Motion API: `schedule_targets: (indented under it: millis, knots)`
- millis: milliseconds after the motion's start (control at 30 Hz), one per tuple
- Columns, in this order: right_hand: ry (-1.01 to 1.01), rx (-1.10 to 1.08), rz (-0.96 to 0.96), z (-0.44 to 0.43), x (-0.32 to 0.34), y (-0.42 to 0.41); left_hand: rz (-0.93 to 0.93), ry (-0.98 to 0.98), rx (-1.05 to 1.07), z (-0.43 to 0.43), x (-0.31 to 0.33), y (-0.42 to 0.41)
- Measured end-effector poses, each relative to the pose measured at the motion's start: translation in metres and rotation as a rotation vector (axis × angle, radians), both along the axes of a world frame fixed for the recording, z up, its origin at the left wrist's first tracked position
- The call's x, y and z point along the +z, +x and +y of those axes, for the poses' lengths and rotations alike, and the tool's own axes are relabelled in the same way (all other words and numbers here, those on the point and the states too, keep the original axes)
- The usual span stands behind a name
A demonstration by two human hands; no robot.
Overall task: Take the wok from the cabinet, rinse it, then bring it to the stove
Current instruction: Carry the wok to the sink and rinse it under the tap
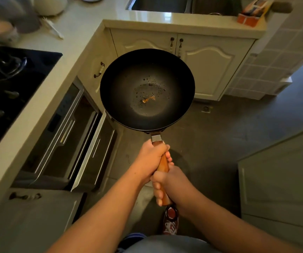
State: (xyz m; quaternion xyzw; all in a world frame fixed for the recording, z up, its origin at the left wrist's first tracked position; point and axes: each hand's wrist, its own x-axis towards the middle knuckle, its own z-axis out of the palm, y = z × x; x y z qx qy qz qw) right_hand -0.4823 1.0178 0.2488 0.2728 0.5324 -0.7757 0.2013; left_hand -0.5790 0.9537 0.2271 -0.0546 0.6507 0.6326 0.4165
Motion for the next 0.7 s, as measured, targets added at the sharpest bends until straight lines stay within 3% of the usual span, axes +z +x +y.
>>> schedule_targets:
  millis: [700]
  knots:
    - [-0.095,-0.165,0.046,0.100,0.004,-0.290,0.059,0.049,-0.107,0.111,0.009,-0.300]
